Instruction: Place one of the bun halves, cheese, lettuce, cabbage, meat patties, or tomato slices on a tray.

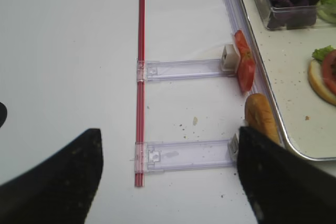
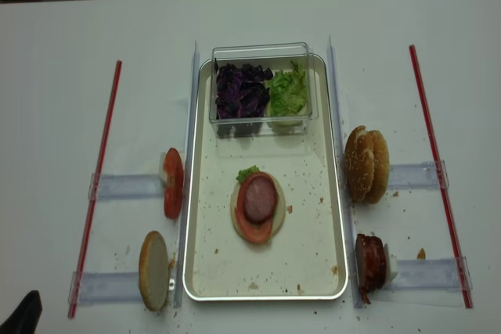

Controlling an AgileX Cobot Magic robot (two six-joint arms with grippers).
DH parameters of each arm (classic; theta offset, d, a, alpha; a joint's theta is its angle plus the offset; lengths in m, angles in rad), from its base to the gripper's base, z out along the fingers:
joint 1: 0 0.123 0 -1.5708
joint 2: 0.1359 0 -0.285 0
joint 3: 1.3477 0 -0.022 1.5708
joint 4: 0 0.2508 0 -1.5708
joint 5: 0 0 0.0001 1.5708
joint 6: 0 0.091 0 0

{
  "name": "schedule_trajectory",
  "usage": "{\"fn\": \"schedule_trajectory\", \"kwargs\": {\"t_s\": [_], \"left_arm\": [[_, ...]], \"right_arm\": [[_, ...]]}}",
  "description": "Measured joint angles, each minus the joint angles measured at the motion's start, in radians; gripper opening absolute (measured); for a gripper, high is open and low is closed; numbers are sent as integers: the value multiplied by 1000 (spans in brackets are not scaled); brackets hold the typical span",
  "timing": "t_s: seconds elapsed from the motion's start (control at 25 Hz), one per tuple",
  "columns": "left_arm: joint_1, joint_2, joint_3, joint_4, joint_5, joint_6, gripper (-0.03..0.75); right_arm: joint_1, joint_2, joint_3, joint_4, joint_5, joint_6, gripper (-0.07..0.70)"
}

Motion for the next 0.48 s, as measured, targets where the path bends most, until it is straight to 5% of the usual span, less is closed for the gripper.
{"fn": "schedule_trajectory", "kwargs": {"t_s": [0.48], "left_arm": [[0,0,0,0,0,0,492]], "right_arm": [[0,0,0,6,0,0,569]]}}
